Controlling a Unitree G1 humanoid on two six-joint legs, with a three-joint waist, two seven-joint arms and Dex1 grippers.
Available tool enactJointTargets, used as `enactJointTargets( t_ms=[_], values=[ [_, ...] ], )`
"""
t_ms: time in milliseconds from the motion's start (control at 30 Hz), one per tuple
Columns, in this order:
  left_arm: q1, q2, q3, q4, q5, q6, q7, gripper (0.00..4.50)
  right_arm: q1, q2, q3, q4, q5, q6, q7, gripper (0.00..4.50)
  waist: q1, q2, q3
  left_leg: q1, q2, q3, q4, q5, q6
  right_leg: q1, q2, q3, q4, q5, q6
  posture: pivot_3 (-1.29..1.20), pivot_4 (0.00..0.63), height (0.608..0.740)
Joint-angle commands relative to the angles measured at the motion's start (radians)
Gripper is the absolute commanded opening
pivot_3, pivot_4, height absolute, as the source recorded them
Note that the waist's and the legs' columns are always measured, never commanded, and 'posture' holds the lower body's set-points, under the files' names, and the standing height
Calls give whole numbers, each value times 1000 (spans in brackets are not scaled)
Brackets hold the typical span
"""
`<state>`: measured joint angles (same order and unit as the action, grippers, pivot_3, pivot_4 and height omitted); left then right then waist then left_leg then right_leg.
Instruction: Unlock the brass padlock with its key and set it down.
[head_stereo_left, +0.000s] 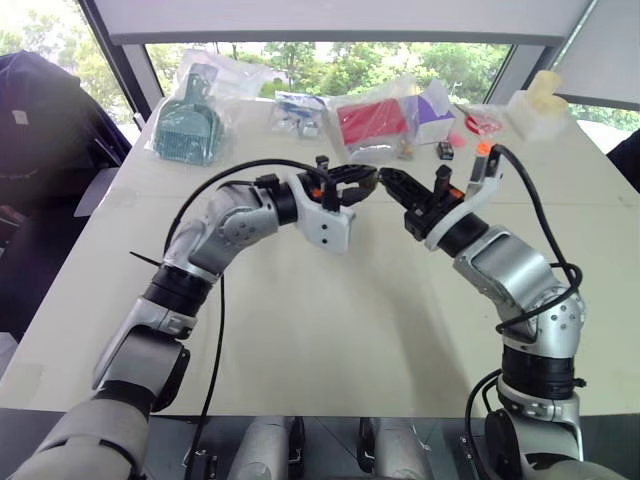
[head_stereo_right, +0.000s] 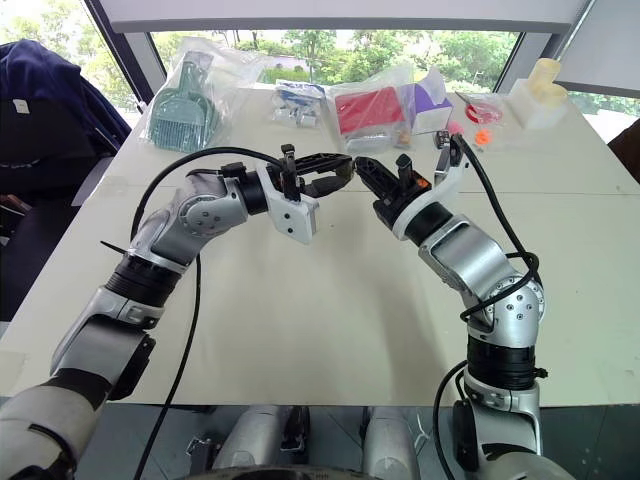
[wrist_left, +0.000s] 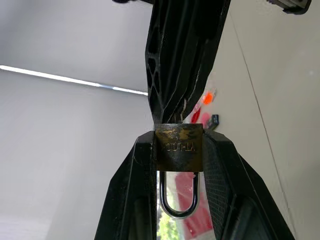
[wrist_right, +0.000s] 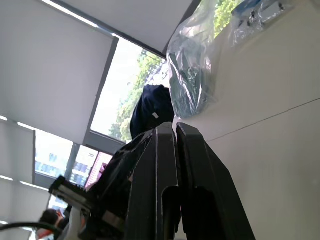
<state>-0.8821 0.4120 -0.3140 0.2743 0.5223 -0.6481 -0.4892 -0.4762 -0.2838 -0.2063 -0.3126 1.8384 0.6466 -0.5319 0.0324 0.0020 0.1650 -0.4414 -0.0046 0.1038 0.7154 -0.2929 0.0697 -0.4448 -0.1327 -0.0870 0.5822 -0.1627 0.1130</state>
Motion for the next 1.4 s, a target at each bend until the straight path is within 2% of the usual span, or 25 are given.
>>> enactJointTargets(
  t_ms=[33, 167, 233, 300, 467, 1167, 1233, 1300, 1400],
  values=[
    [-41, -15, 6, -36, -22, -39, 46, 665, -8, 1, -1, 0, 16, -27, -37, 53, -1, 0, 0, 0, 0, 0, 0, 0, 0, 0, 0, 0, 0, 0, 0, 0, 150, 735],
    [-38, -10, -9, 5, -122, 3, -62, 665, 8, -106, -9, -45, -165, 5, 115, 53, -1, 0, 0, 0, 0, 0, 0, 0, 0, 0, 0, 0, 1, 0, 0, 0, 150, 735],
    [-47, -6, -10, 30, -156, 11, -101, 665, 26, -160, -27, -60, -215, 16, 209, 592, -1, 0, 0, 0, 0, 1, 0, 0, 0, 0, 0, 0, 0, 0, 0, 0, 150, 735],
    [-60, -2, -11, 51, -177, 13, -124, 665, 38, -214, -40, -69, -251, 32, 295, 1355, -2, 1, 0, 0, 0, 1, 0, 0, 0, 0, 0, 0, -1, 0, 0, 0, 150, 735],
    [-83, 0, -11, 85, -196, 8, -138, 665, 85, -333, -33, -94, -356, 83, 480, 4010, -8, 1, 0, 0, 0, 0, 0, -3, 5, 0, 0, 0, -1, 0, 0, 0, 150, 735],
    [-51, -29, -15, -10, -222, 44, -150, 665, 29, -252, 38, -18, -528, 133, 658, 4010, -20, 1, 0, 0, 0, 0, 0, -3, 5, 0, 0, 0, -1, 1, 1, 0, 150, 735],
    [-42, -25, -18, -18, -223, 44, -157, 665, 19, -233, 32, 0, -536, 130, 656, 3499, -21, 1, 0, 0, 0, 0, 0, -3, 5, 0, 0, 0, -1, 1, 1, 0, 150, 735],
    [-38, -23, -18, -20, -224, 45, -160, 665, 12, -221, 27, 7, -547, 131, 657, 2728, -20, 1, 0, 0, 0, 0, 0, -3, 5, 0, 0, 0, -1, 1, 1, 0, 150, 735],
    [-40, -22, -17, -18, -223, 47, -162, 665, 6, -209, 23, 12, -562, 135, 660, 1177, -20, 1, 0, 0, 0, 0, 0, -2, 4, 0, 0, 0, -1, 1, 1, 0, 150, 735]
  ],
)
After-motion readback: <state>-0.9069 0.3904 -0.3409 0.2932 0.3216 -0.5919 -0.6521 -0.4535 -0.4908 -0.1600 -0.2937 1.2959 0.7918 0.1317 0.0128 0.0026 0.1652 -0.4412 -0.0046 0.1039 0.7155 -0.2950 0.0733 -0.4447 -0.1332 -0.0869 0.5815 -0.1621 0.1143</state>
